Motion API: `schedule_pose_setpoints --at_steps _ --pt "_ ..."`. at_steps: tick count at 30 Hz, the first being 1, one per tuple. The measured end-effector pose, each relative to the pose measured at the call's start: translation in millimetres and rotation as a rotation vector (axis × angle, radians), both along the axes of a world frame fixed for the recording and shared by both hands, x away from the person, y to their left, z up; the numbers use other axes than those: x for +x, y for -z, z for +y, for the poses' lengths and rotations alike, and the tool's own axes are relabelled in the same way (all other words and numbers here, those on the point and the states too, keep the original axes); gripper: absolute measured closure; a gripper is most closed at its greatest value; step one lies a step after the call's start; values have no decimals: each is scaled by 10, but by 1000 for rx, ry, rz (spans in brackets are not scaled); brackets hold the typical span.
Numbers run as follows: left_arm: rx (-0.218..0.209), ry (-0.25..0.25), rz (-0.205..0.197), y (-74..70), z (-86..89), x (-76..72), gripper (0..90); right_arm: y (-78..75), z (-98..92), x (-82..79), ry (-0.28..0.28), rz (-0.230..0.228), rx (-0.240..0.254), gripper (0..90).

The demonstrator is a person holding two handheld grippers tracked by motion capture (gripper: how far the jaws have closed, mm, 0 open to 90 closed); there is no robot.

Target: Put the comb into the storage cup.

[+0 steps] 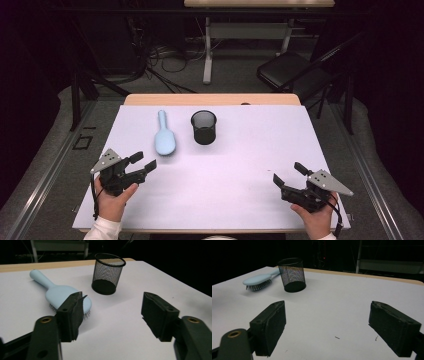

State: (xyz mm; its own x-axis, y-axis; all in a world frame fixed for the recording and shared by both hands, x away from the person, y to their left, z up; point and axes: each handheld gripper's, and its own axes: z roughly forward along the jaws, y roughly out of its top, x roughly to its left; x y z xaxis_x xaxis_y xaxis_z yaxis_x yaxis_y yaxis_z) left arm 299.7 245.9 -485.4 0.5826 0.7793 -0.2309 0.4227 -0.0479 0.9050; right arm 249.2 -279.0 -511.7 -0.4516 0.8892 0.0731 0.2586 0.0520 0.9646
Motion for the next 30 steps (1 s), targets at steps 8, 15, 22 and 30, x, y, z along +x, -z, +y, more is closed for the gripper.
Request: schedule_pose_setpoints --at_steps 8,15,22,30 --pt "49 -31 -3 -160 23 205 416 1 1 3 -2 0 1 141" --pt "70 -23 44 -287 0 377 488 13 17 21 -8 1 -2 142" --pt "97 -44 57 -426 -45 575 544 19 19 29 -12 7 2 142" --pt "126 -48 78 -538 -137 777 570 26 20 34 -16 13 7 144"
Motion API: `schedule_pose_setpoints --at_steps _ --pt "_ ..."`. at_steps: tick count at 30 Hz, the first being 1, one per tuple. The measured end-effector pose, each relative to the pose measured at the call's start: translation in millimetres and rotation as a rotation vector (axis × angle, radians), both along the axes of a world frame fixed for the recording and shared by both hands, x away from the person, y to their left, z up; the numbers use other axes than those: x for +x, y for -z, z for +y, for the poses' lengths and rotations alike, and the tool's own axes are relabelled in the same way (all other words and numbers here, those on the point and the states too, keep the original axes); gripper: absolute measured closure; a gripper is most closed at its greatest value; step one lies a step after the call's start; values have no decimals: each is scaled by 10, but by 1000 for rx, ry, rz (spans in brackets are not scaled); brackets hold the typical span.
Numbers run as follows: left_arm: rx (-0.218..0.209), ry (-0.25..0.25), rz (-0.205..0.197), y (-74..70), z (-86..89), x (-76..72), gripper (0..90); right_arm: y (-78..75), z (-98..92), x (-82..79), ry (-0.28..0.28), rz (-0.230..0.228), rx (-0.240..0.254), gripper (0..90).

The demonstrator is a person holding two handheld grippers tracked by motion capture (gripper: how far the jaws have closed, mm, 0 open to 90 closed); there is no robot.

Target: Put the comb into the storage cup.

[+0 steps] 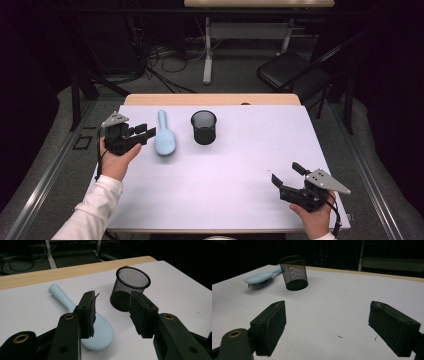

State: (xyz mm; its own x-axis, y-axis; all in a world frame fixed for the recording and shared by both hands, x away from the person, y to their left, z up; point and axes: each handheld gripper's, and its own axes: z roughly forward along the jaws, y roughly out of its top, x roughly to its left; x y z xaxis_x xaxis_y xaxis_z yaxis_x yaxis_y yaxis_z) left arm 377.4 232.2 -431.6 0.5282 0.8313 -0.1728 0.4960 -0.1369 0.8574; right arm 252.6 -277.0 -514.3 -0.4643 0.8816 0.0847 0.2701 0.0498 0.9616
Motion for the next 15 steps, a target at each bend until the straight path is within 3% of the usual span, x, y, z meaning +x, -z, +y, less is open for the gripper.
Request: schedule_pose_setpoints --at_steps 15 --pt "93 -32 20 -140 -226 313 623 7 2 17 -5 5 7 144"
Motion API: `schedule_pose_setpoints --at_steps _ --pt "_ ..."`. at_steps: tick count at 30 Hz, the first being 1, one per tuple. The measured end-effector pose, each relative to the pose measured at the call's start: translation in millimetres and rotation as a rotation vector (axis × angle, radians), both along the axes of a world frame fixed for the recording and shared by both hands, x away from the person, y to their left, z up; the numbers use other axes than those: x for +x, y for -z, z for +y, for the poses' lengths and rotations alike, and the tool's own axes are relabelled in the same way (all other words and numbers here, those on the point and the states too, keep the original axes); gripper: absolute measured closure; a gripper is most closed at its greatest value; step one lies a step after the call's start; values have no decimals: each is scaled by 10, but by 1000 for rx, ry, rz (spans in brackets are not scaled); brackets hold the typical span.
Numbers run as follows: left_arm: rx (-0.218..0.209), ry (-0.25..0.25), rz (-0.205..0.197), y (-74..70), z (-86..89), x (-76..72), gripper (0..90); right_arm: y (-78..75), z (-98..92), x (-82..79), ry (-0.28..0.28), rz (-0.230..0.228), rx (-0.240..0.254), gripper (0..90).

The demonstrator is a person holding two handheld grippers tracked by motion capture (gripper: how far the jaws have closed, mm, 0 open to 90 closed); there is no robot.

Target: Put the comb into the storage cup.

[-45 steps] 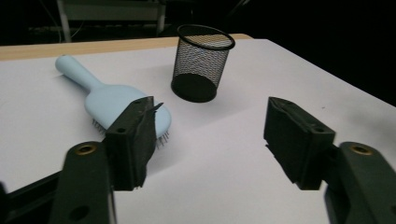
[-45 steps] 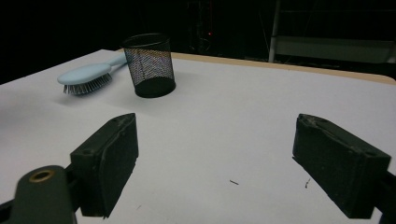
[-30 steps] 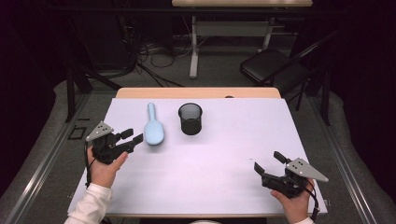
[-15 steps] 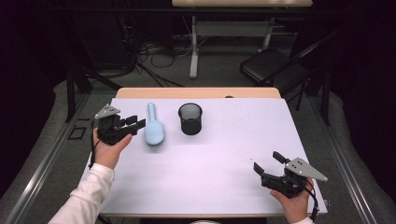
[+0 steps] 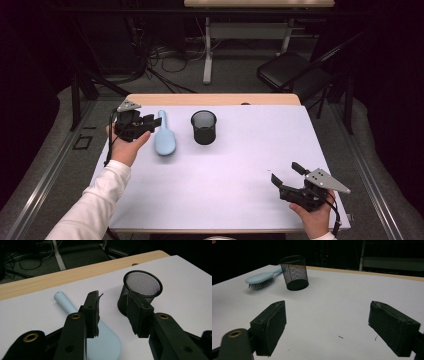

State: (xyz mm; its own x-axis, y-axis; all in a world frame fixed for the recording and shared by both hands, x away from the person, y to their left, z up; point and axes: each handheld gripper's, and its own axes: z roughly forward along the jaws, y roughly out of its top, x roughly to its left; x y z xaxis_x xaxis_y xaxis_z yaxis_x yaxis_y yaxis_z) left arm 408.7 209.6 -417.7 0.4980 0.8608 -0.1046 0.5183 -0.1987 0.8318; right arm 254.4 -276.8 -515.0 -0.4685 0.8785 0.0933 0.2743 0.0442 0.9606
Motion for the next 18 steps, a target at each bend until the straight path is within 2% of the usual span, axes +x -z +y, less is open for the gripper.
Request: schedule_pose_setpoints --at_steps 7,10,18 --pt "23 -27 37 -38 -61 161 677 1 2 5 -12 1 0 144" --pt "34 -42 36 -43 -86 227 706 3 7 5 -16 -1 1 143" --pt "69 -63 69 -4 -144 393 815 -3 13 3 -31 -1 7 142"
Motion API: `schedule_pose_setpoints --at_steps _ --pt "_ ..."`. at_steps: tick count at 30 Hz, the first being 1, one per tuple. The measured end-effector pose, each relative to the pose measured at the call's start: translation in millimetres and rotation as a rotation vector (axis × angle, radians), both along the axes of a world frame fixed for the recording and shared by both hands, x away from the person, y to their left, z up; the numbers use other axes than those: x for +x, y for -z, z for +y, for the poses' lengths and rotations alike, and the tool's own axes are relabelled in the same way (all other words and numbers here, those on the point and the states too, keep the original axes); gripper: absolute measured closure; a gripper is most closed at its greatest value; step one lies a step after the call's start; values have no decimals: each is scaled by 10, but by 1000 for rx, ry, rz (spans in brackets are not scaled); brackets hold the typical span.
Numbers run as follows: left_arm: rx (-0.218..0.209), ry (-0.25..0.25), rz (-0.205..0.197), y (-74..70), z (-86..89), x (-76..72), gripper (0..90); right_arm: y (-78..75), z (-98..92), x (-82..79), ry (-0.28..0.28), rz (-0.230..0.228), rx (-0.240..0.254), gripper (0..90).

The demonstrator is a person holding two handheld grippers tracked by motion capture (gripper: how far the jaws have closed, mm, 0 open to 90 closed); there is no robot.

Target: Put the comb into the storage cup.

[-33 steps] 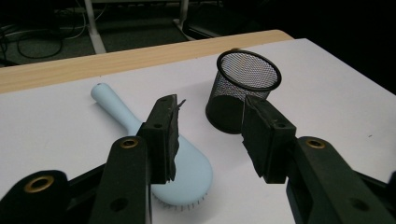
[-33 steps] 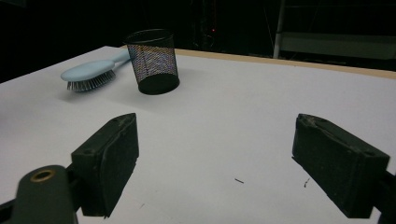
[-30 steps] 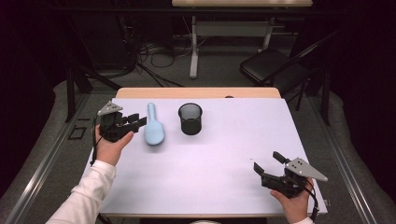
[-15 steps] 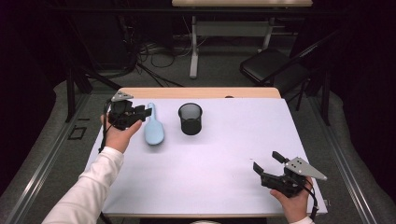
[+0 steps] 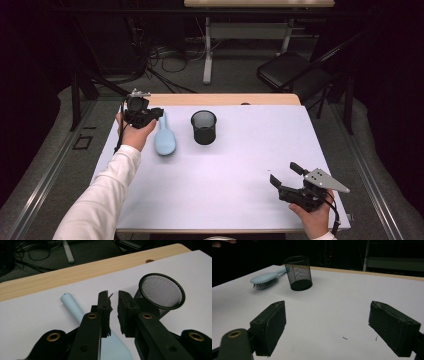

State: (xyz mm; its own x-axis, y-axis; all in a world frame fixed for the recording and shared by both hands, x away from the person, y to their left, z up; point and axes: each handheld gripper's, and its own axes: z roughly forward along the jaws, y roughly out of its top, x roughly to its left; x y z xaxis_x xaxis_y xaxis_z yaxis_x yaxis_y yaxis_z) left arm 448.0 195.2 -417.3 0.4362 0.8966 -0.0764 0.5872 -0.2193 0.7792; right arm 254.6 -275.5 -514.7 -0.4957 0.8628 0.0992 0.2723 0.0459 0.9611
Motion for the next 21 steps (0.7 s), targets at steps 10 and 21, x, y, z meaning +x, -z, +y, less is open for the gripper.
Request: schedule_pose_setpoints --at_steps 10,21 --pt "21 -46 42 114 -51 226 896 -41 3 -43 -7 -28 0 108" --pt "44 -65 74 249 -101 419 899 -61 -35 -43 9 -28 10 43"
